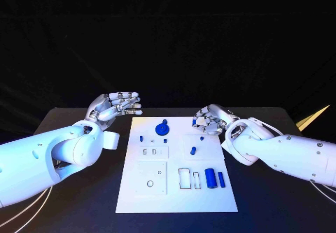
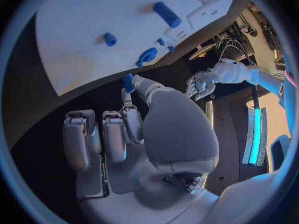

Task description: Assemble the parts on the task board

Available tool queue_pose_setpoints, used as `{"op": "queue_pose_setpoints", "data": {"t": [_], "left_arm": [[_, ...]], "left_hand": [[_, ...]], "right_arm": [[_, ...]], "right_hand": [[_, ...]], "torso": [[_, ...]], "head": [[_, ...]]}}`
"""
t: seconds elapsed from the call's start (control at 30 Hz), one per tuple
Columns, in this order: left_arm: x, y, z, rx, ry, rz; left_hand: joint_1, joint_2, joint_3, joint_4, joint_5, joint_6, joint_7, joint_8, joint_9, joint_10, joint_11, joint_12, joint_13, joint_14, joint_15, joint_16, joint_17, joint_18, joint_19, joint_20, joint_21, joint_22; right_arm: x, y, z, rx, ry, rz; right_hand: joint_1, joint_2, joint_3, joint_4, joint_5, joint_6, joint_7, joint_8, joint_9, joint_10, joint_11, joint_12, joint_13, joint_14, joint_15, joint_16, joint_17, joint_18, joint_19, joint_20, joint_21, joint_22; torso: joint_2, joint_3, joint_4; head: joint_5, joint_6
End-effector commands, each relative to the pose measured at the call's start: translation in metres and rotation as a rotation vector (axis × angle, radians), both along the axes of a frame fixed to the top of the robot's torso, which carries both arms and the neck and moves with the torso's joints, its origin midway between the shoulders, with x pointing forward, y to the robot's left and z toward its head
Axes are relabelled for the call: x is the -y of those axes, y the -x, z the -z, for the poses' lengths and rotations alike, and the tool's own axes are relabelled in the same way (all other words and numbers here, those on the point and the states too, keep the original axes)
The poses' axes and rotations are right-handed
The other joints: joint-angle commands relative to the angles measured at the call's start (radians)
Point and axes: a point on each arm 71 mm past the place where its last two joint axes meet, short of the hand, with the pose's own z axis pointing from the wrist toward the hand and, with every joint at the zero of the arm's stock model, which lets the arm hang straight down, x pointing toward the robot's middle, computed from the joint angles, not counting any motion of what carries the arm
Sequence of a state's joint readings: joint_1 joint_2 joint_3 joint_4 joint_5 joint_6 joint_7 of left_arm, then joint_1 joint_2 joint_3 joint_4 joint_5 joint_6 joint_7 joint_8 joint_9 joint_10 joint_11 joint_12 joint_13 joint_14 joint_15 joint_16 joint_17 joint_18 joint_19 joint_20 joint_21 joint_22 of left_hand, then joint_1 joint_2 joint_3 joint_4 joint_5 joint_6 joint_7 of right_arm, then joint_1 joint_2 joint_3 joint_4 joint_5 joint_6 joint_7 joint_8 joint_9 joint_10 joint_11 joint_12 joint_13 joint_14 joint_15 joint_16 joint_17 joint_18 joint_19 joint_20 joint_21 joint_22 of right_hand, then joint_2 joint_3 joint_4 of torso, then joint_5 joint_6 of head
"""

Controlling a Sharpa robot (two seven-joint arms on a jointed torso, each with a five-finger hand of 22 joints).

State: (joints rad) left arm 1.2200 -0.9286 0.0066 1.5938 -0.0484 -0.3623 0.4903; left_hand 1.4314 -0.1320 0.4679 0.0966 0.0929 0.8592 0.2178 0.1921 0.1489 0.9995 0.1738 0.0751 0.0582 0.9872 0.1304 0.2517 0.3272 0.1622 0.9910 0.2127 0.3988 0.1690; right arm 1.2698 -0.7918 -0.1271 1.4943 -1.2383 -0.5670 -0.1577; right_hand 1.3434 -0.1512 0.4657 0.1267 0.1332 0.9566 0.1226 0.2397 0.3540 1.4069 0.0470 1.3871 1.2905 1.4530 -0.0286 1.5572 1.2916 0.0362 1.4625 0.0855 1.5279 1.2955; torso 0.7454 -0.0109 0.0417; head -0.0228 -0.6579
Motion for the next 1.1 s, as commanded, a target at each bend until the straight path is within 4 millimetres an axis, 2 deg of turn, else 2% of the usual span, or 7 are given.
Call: {"op": "queue_pose_setpoints", "data": {"t": [0.03, 0.2, 0.47, 0.6, 0.77, 1.1], "left_arm": [[0.002, 0.000, -0.001, 0.002, 0.002, 0.004], [0.002, -0.001, 0.000, 0.001, 0.001, 0.003], [0.004, -0.001, 0.000, -0.001, 0.001, 0.004], [0.005, -0.002, 0.000, -0.002, 0.001, 0.007], [0.006, -0.002, 0.000, -0.002, 0.002, 0.008], [0.007, -0.002, 0.000, -0.003, 0.003, 0.012]], "left_hand": [[-0.011, -0.012, 0.006, 0.002, 0.002, -0.006, 0.009, 0.012, 0.016, 0.001, 0.005, -0.010, 0.009, -0.012, -0.004, 0.008, 0.018, 0.011, -0.018, -0.007, 0.016, 0.020], [-0.010, -0.012, 0.006, 0.000, 0.002, -0.006, 0.008, 0.012, 0.016, 0.001, 0.005, -0.010, 0.009, -0.012, -0.004, 0.008, 0.019, 0.011, -0.019, -0.007, 0.017, 0.022], [-0.010, -0.012, 0.007, -0.001, 0.002, -0.005, 0.008, 0.013, 0.017, 0.002, 0.004, -0.009, 0.010, -0.012, -0.004, 0.008, 0.020, 0.011, -0.020, -0.007, 0.019, 0.023], [-0.010, -0.012, 0.007, -0.001, 0.002, -0.005, 0.008, 0.013, 0.017, 0.002, 0.004, -0.009, 0.010, -0.012, -0.004, 0.008, 0.020, 0.011, -0.020, -0.007, 0.019, 0.023], [-0.010, -0.012, 0.007, -0.001, 0.002, -0.005, 0.008, 0.013, 0.017, 0.002, 0.004, -0.009, 0.010, -0.012, -0.004, 0.008, 0.020, 0.011, -0.020, -0.007, 0.019, 0.023], [-0.010, -0.012, 0.007, -0.001, 0.002, -0.005, 0.008, 0.013, 0.017, 0.002, 0.004, -0.009, 0.010, -0.012, -0.004, 0.008, 0.020, 0.011, -0.020, -0.007, 0.019, 0.023]], "right_arm": [[-0.024, 0.008, -0.001, -0.003, -0.004, -0.054], [-0.063, 0.024, 0.001, 0.014, 0.015, -0.145], [-0.099, 0.038, 0.013, 0.024, 0.056, -0.204], [-0.110, 0.044, 0.022, 0.005, 0.069, -0.220], [-0.121, 0.048, 0.034, -0.024, 0.082, -0.228], [-0.131, 0.053, 0.049, -0.069, 0.093, -0.218]], "right_hand": [[-0.035, 0.019, 0.064, -0.007, 0.004, 0.027, -0.006, 0.047, 0.022, 0.031, -0.010, 0.021, 0.123, 0.118, -0.002, 0.014, 0.279, -0.032, 0.101, -0.011, 0.027, 0.265], [-0.038, 0.019, 0.064, -0.006, 0.004, 0.027, -0.006, 0.048, 0.023, 0.033, -0.010, 0.022, 0.125, 0.118, -0.003, 0.014, 0.279, -0.032, 0.101, -0.011, 0.028, 0.266], [-0.046, 0.020, 0.064, -0.005, 0.004, 0.027, -0.006, 0.050, 0.024, 0.035, -0.010, 0.024, 0.127, 0.118, -0.003, 0.014, 0.279, -0.033, 0.102, -0.011, 0.029, 0.266], [-0.048, 0.020, 0.064, -0.004, 0.004, 0.027, -0.006, 0.050, 0.024, 0.034, -0.010, 0.023, 0.126, 0.118, -0.003, 0.014, 0.279, -0.032, 0.101, -0.011, 0.028, 0.266], [-0.049, 0.019, 0.064, -0.004, 0.004, 0.027, -0.006, 0.051, 0.024, 0.034, -0.010, 0.022, 0.125, 0.118, -0.003, 0.014, 0.279, -0.032, 0.101, -0.011, 0.027, 0.265], [-0.050, 0.017, 0.063, -0.005, 0.003, 0.027, -0.006, 0.051, 0.024, 0.033, -0.010, 0.022, 0.125, 0.118, -0.003, 0.014, 0.279, -0.032, 0.101, -0.011, 0.027, 0.265]], "torso": [[0.000, -0.0009, 0.0027], [0.001, -0.0015, 0.0020], [0.001, -0.0018, 0.0021], [0.001, -0.0025, 0.0029], [0.002, -0.0005, 0.0017], [0.002, -0.0003, 0.0015]], "head": [[0.011, -0.004], [0.021, -0.006], [0.031, -0.013], [0.034, -0.017], [0.039, -0.020], [0.048, -0.028]]}}
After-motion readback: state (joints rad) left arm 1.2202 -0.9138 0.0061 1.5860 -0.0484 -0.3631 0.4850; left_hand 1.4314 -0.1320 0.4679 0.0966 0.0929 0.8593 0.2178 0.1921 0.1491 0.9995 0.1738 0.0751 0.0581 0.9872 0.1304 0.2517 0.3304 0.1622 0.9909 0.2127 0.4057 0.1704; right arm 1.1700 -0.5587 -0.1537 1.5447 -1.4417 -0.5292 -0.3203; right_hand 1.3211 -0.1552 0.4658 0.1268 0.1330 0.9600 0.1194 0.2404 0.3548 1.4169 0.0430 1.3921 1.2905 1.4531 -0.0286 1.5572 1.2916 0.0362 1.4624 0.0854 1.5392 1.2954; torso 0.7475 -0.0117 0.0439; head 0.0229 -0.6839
